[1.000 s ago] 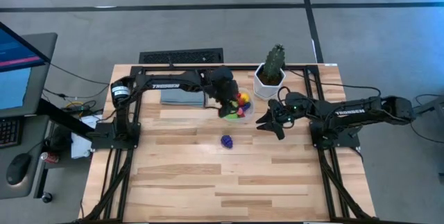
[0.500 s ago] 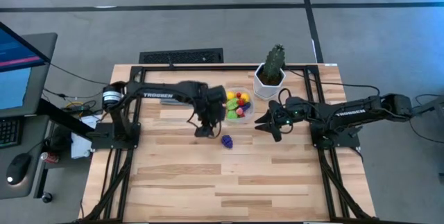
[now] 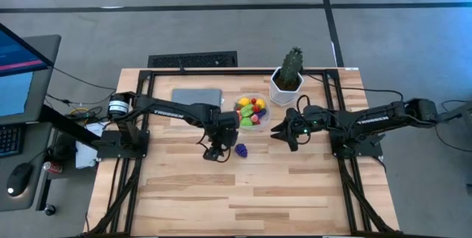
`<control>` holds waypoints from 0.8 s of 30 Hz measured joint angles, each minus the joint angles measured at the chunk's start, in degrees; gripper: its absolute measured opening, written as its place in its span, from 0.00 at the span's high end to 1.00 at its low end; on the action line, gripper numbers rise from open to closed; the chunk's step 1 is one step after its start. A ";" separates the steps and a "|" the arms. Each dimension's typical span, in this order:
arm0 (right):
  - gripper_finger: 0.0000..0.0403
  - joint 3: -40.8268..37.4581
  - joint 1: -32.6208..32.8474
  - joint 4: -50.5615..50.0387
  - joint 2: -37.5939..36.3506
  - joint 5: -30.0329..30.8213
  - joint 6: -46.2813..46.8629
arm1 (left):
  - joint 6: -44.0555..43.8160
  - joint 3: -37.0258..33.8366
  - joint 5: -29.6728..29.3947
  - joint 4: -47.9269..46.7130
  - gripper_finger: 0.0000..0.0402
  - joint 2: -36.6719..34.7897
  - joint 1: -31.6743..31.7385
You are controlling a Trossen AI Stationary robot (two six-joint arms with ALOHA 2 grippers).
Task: Pick and placing Produce into tupperware
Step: Put the grapes into the transparent bin
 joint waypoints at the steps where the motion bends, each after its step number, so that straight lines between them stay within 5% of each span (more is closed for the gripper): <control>1: 0.55 0.00 -0.05 -0.02 0.00 0.28 0.00 | 0.00 0.15 -0.12 -0.13 0.48 -0.02 0.05; 7: 0.55 0.00 -0.12 -0.02 0.00 1.09 0.00 | 3.49 2.17 -6.94 3.27 0.48 -0.19 -0.64; 16: 0.55 0.00 -0.10 -0.48 0.00 1.05 0.00 | 21.07 2.35 -14.48 8.20 0.48 -0.19 -4.59; 24: 0.55 0.00 -0.10 -0.73 0.00 1.05 -0.07 | 21.84 2.37 -20.06 13.13 0.48 0.24 -4.63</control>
